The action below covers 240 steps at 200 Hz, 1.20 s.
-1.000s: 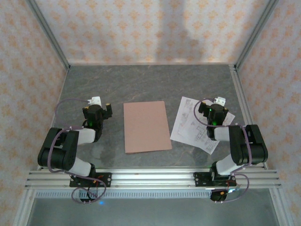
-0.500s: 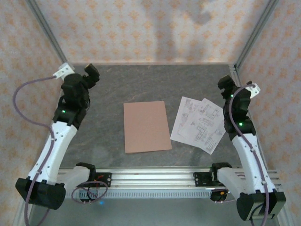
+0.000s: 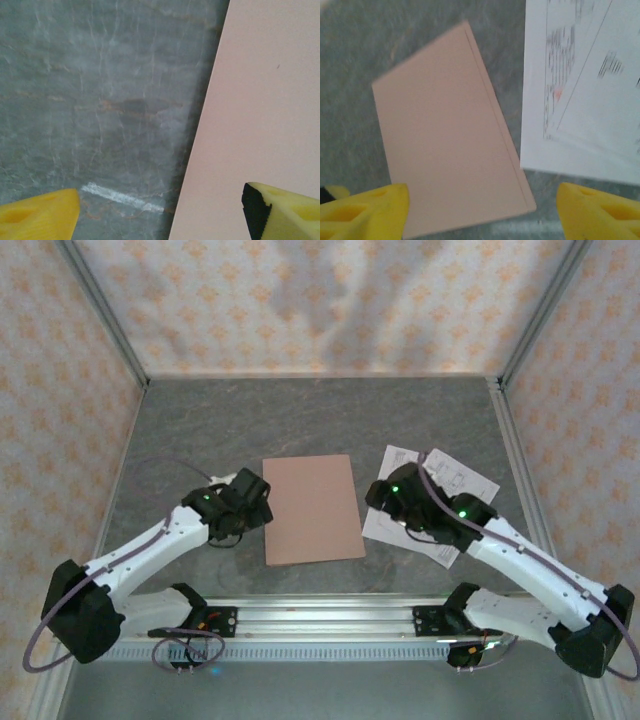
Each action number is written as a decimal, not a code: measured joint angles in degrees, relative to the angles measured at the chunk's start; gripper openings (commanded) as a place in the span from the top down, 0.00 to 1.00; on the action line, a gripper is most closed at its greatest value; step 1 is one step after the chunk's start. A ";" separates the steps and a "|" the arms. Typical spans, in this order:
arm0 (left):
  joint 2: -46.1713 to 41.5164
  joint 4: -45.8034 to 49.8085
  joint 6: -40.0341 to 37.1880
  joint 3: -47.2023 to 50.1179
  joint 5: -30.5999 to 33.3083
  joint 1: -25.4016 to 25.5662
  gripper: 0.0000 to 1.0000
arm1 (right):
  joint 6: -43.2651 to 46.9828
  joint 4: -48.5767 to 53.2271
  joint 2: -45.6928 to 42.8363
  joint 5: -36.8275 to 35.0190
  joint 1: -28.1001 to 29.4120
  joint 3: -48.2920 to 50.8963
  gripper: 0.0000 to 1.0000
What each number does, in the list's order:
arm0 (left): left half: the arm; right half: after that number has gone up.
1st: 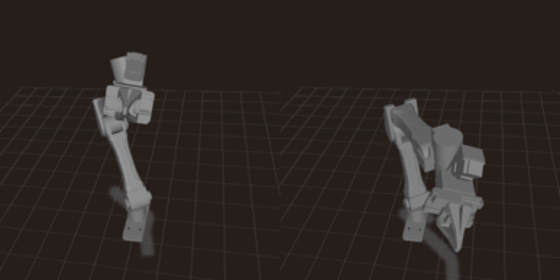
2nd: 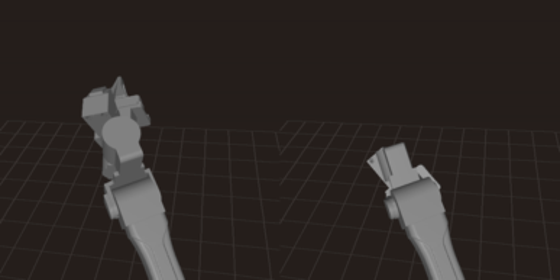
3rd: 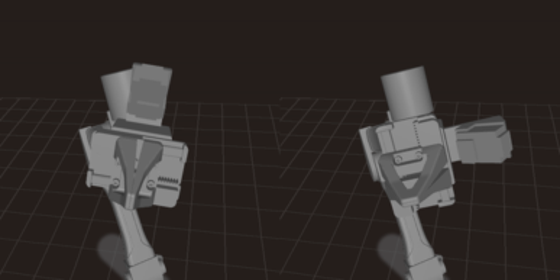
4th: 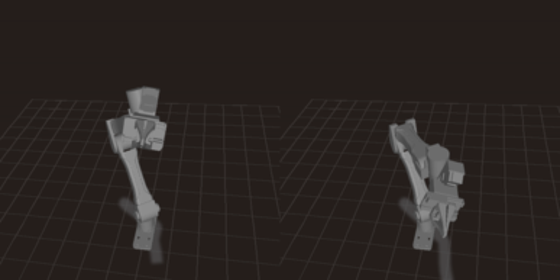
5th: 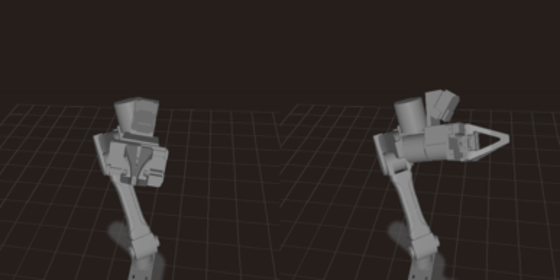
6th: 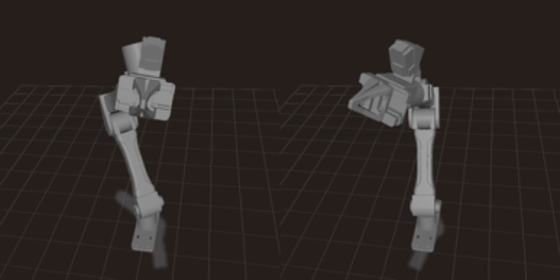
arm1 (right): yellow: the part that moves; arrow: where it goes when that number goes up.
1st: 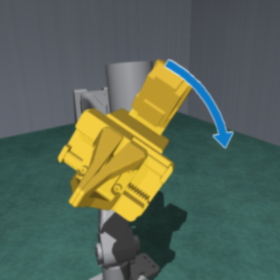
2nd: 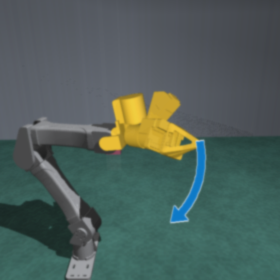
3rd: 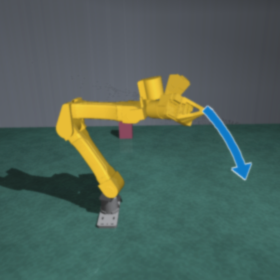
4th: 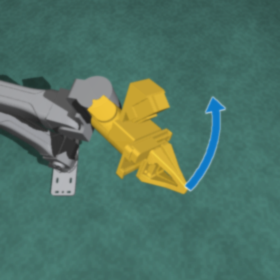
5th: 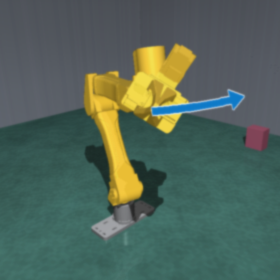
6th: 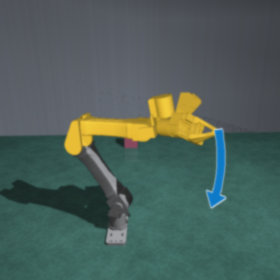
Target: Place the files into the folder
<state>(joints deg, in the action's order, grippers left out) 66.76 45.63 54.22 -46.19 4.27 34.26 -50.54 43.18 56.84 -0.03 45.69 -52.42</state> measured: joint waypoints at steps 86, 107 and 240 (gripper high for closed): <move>-2.60 -5.86 25.42 5.01 1.53 29.22 0.09 | -5.29 -10.93 21.94 5.73 -0.37 0.70 0.60; -0.52 -12.46 32.98 8.11 2.47 34.16 0.05 | -7.37 -16.17 23.32 7.41 -3.82 1.88 0.69; 10.56 -36.50 49.59 12.68 8.46 36.26 0.08 | -15.93 -24.20 37.46 11.39 -6.75 -0.22 0.94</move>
<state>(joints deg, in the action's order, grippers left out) 77.32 9.13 103.81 -33.52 12.73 70.52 -66.48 18.98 94.30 11.35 38.94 -52.64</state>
